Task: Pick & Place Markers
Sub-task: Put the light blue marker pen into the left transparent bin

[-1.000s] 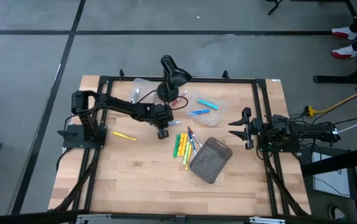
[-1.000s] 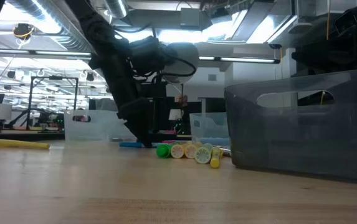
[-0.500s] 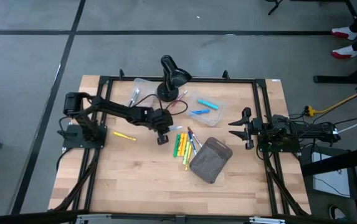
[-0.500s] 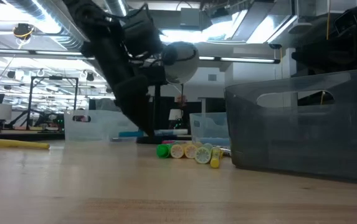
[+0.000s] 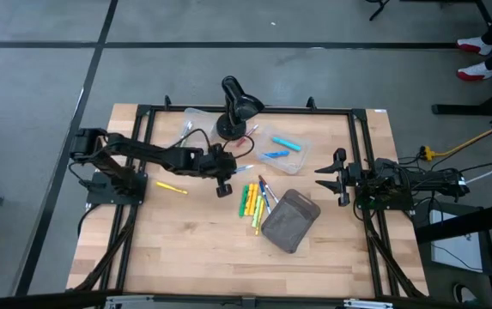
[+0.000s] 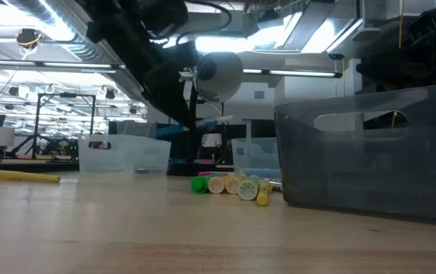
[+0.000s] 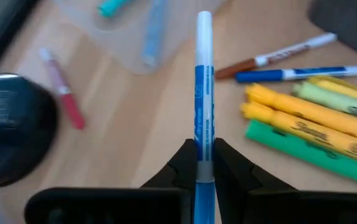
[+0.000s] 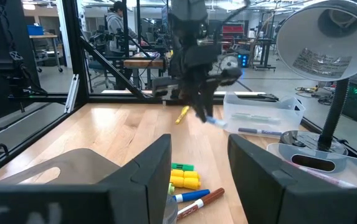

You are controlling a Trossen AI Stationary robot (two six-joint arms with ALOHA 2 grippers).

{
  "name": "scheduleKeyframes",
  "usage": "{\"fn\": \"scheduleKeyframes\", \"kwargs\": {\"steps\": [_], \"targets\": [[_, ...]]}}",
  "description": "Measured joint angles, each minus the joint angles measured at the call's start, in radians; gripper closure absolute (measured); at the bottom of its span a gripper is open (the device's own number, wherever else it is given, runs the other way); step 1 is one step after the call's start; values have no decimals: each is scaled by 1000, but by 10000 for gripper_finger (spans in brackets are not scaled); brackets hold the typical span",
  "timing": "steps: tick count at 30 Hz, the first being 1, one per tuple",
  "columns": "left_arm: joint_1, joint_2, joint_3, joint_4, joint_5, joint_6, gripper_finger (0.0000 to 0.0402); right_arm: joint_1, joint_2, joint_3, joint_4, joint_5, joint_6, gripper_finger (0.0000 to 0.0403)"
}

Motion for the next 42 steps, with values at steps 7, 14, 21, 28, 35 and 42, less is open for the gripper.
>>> {"fn": "scheduleKeyframes", "kwargs": {"steps": [7,14,21,28,35,42], "targets": [[10,-129,-108,32,-117,-32,376,0,0,0,0,0,0,246],[10,-325,-227,135,-229,-51,376,0,0,0,0,0,0,246],[30,-478,-284,135,-302,-72,376,0,0,0,0,0,0,246],[66,-526,-300,128,-348,-72,376,0,0,0,0,0,0,246],[91,-532,-300,128,-347,-76,376,0,0,0,0,0,0,246],[91,-532,-300,147,-354,-86,376,0,0,0,0,0,0,246]]}}
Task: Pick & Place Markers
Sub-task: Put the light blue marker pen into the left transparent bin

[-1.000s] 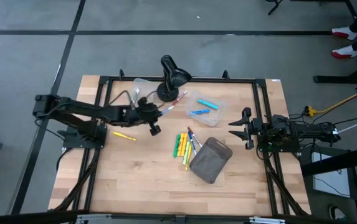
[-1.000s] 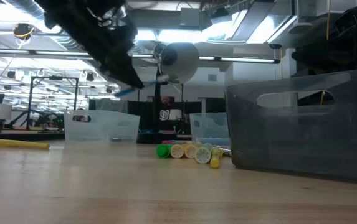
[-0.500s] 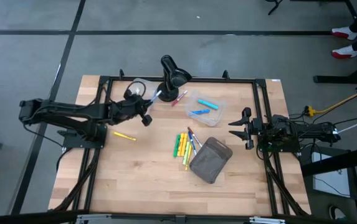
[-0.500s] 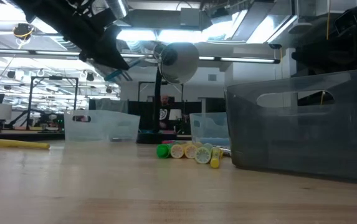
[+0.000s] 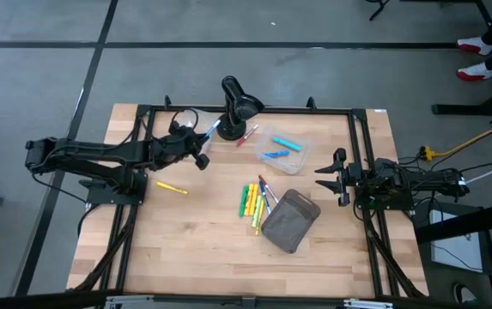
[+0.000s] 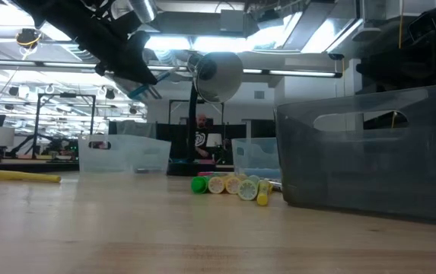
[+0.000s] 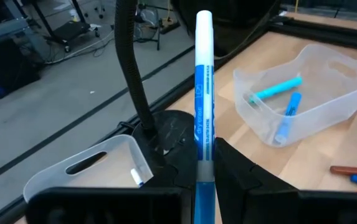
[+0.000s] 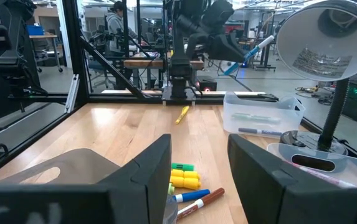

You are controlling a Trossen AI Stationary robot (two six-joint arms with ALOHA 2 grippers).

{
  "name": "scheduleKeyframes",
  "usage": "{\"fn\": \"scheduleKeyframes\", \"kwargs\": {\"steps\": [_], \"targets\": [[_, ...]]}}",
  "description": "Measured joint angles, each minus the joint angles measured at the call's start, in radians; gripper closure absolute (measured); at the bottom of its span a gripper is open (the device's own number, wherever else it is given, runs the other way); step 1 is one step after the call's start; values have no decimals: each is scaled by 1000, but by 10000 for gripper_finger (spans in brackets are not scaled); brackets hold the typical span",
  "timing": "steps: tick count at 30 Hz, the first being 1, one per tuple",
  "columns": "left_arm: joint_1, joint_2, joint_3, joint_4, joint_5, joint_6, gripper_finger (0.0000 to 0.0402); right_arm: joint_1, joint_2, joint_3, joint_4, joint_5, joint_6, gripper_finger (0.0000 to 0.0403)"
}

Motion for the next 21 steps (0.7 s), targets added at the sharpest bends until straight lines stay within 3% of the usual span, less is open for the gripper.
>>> {"fn": "scheduleKeyframes", "kwargs": {"steps": [21], "targets": [[25,0,0,56,-29,31,376,0,0,0,0,0,0,246]]}}
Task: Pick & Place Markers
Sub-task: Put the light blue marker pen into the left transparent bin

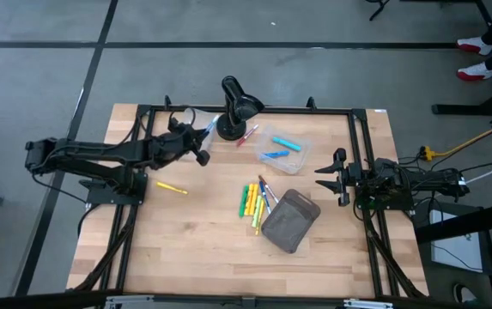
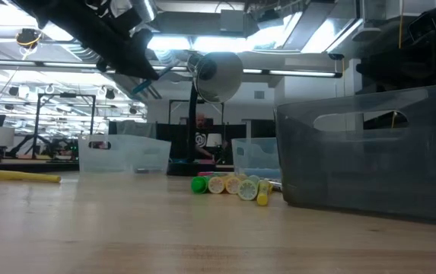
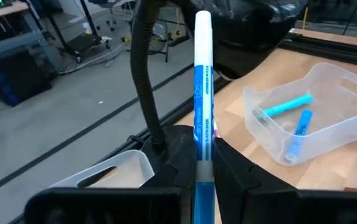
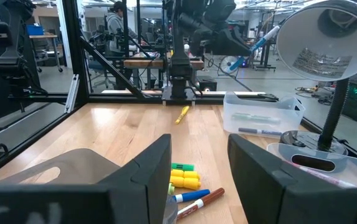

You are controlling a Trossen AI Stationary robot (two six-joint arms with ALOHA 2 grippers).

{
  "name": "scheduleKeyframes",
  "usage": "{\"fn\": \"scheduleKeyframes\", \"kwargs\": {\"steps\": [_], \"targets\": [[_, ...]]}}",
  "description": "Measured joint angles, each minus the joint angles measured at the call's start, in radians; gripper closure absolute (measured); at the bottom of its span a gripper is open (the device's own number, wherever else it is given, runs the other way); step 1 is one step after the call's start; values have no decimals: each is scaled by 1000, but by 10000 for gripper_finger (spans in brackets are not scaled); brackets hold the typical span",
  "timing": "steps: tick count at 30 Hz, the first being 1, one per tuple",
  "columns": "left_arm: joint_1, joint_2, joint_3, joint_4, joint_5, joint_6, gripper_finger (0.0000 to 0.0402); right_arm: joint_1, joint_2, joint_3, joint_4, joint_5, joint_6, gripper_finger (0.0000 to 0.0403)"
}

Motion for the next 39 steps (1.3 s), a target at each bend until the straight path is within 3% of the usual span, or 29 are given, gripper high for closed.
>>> {"fn": "scheduleKeyframes", "kwargs": {"steps": [11,19,29,39], "targets": [[92,31,0,-57,1,-71,376,0,0,0,0,0,0,246],[158,101,0,-62,-94,-76,375,0,0,0,0,0,0,246],[244,228,0,-110,1,-148,375,0,0,0,0,0,0,246],[292,245,0,-114,62,-175,360,0,0,0,0,0,0,246]]}}
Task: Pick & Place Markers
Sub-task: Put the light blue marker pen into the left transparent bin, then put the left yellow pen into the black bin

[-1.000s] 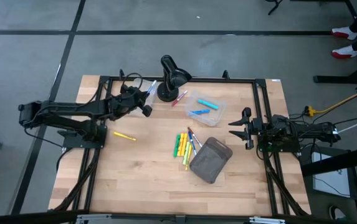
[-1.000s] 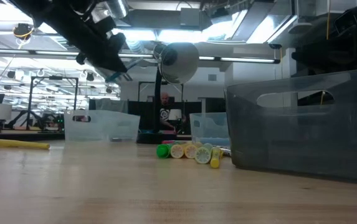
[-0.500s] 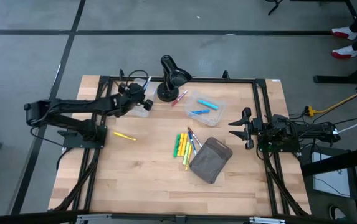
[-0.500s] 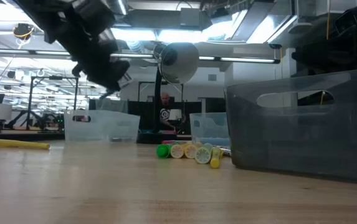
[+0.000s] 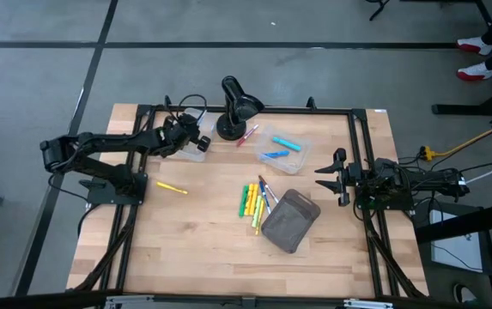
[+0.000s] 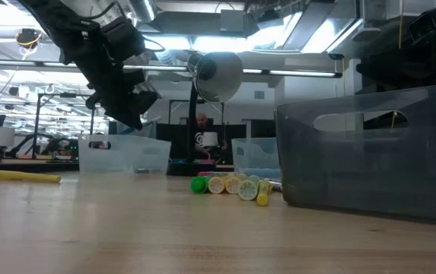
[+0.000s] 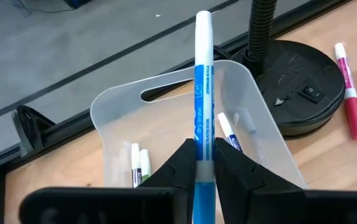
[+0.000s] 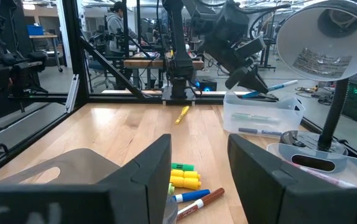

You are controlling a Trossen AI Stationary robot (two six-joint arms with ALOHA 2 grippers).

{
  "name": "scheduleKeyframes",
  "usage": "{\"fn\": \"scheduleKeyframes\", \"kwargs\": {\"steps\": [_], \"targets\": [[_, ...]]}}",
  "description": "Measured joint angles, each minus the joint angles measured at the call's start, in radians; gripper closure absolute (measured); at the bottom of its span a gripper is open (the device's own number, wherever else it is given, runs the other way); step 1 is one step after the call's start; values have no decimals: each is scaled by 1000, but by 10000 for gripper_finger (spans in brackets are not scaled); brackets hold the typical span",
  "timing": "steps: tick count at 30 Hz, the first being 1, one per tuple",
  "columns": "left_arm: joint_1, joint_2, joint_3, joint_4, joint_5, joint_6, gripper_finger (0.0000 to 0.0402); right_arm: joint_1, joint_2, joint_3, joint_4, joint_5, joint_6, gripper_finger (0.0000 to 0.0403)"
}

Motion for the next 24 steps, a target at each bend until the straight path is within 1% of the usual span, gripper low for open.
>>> {"fn": "scheduleKeyframes", "kwargs": {"steps": [11,14,18,24], "targets": [[1,0,0,0,4,-26,299,0,0,0,0,0,0,246],[1,0,0,0,31,-26,287,0,0,0,0,0,0,246],[0,-14,0,38,176,-26,282,0,0,0,0,0,0,246],[-1,-64,0,95,355,-2,292,0,0,0,0,0,0,246]]}}
